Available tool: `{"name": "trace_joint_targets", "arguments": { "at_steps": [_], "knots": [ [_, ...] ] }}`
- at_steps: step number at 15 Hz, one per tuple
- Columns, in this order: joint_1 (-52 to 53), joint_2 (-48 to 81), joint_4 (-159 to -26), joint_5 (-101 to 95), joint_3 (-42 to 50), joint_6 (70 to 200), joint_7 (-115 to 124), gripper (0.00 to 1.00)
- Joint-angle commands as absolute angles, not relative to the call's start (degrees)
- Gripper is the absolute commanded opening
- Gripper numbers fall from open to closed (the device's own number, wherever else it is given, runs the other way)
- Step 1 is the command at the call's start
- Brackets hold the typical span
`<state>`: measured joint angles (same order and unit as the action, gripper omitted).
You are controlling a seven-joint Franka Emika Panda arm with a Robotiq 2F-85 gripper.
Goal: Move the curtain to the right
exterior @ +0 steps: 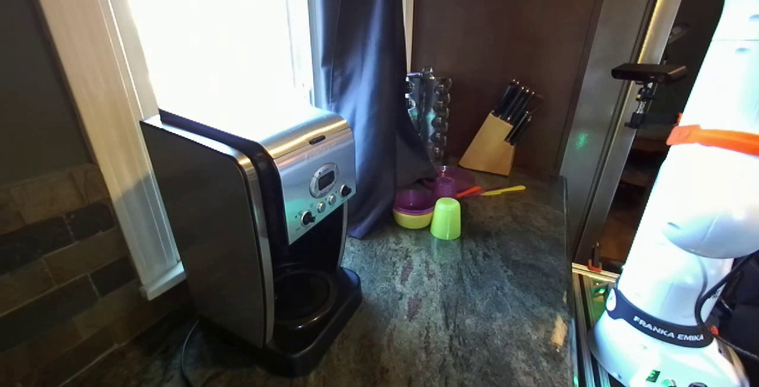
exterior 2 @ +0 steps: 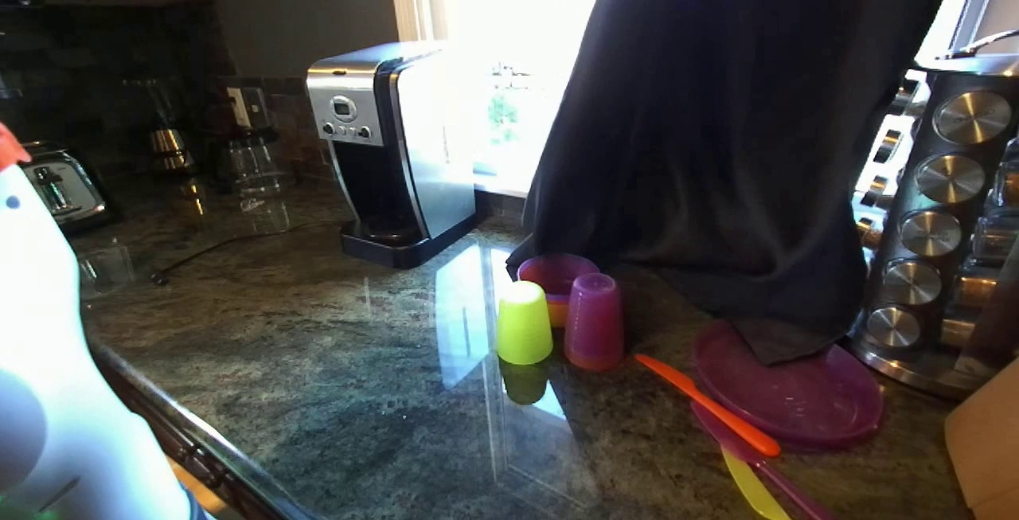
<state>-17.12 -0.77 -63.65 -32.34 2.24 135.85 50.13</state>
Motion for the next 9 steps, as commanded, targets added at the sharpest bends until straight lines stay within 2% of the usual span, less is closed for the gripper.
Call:
{"name": "trace_joint_targets", "arguments": {
  "at_steps": [1, 9],
  "knots": [
    [-16.94, 9.28, -49.10, -30.16, 9.14, 129.18, 51.65, 0.00],
    [-23.79, 19.79, -33.44, -26.83, 13.87, 118.96, 57.18, 0.00]
  ]
}}
